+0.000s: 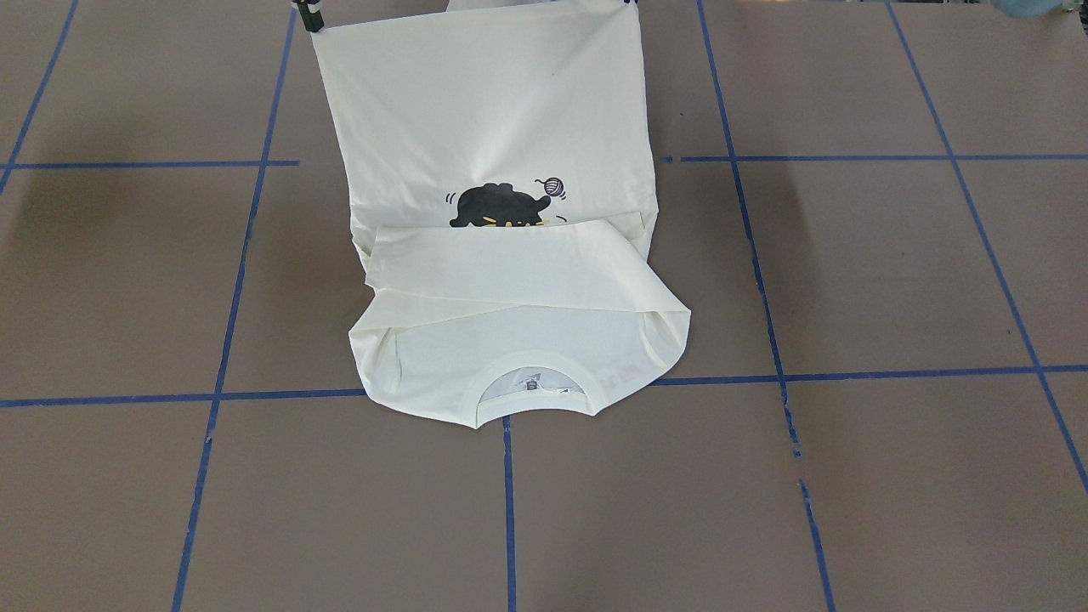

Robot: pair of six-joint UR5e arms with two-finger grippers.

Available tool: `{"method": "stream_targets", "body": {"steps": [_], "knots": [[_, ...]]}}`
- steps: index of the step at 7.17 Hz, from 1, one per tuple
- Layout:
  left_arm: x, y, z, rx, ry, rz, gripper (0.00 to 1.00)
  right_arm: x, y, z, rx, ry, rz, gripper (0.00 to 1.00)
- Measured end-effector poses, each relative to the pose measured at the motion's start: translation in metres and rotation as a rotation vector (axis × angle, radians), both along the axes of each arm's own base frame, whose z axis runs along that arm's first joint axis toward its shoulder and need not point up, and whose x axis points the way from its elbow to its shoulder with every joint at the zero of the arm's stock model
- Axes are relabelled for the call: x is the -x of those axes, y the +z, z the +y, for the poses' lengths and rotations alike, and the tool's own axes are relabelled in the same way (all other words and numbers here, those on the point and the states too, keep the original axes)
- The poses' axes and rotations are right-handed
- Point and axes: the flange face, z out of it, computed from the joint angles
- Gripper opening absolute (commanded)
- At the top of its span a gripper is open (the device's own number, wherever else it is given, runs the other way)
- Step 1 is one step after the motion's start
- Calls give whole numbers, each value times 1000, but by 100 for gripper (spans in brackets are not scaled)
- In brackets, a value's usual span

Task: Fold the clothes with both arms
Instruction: 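Lift the hem with both grippers and fold it toward the collar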

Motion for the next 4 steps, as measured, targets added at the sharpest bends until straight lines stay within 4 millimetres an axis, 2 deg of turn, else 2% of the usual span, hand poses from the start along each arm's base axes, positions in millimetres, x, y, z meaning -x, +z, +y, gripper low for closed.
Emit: {"method": "stream_targets", "body": {"steps": [3,4], "knots": [[9,16,-108,-162,-79,-123,0,14,-19,-96,-20,68,28,0],[2,21,-137,-176,-96,-161,0,26,-22,-126,-28,87,53,0]]}}
